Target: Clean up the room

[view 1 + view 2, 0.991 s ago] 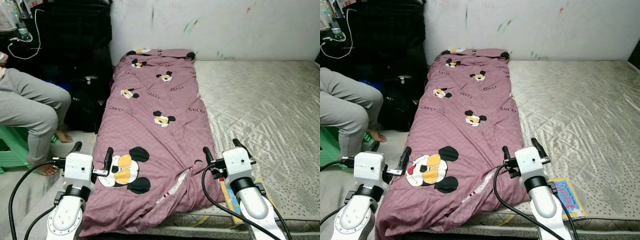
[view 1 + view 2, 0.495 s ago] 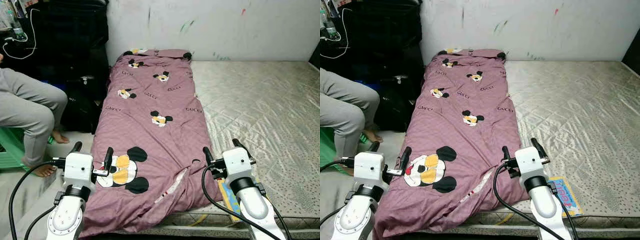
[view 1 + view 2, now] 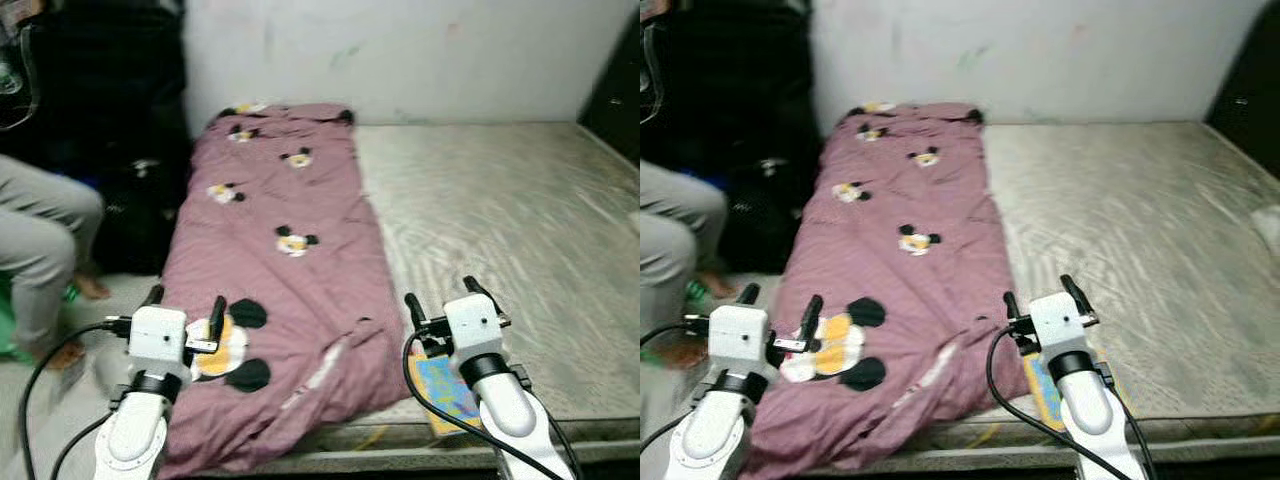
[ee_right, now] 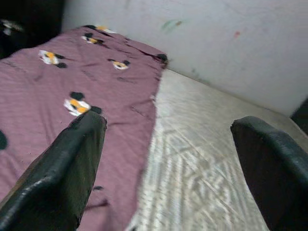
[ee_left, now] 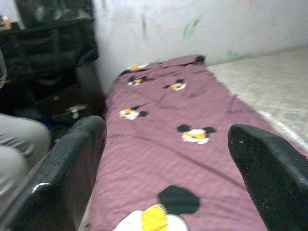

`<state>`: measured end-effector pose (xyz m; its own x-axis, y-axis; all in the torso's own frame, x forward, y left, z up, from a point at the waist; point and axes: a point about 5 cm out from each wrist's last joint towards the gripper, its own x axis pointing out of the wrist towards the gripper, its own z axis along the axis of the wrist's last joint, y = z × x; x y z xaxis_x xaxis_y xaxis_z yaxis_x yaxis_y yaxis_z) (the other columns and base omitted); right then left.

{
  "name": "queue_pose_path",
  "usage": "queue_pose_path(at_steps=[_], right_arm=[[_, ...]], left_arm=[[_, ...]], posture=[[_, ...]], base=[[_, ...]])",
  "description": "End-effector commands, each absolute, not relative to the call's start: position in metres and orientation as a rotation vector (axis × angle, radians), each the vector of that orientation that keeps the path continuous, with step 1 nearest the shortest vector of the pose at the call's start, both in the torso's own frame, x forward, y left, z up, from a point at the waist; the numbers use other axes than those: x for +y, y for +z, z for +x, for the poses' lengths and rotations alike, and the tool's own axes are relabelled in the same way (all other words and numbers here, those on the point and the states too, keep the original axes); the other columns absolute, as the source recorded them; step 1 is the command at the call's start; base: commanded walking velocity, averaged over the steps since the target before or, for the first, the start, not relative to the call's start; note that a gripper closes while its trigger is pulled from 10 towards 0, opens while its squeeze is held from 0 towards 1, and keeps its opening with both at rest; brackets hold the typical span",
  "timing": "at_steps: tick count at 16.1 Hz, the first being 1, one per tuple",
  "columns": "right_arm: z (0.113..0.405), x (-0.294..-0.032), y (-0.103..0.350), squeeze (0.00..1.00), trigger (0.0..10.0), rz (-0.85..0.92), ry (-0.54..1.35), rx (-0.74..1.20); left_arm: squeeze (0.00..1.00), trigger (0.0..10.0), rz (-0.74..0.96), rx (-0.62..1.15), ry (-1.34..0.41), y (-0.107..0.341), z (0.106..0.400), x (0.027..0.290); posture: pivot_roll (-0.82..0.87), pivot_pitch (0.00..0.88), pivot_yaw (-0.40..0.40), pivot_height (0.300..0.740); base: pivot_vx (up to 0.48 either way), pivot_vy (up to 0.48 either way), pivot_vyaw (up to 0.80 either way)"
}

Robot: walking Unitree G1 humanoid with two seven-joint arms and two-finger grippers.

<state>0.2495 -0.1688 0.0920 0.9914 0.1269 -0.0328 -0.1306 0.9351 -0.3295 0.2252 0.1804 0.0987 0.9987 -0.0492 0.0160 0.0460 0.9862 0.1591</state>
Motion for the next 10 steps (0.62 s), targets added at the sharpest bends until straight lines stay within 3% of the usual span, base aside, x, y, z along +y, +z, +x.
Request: queue_pose_path(at_steps=[1,5,10], right_arm=[[0.2513,-0.1664,0.0914,0.00,10.0,-0.329,0.143,0.013],[0.2510,-0.1664,0.0913,0.00,10.0,-0.331,0.144,0.013],[0.2510,-0.1662,0.0909,0.00,10.0,-0.331,0.147,0.015]], left_arm=[[0.00,10.0,0.169,-0.014,-0.038,0.0988,0.2257,0.1848],[0.00,10.0,0.167,-0.014,-0.041,0.0986,0.2256,0.1846],[0.00,10.0,0.166,-0.013,-0.043,0.0985,0.2257,0.1841]], posture=[[-0.03,0.000,0.000,0.740],[-0.03,0.000,0.000,0.740],[-0.03,0.000,0.000,0.740]], base=[[0.000,-0.285,0.00],[0.000,-0.287,0.00],[0.000,-0.285,0.80]])
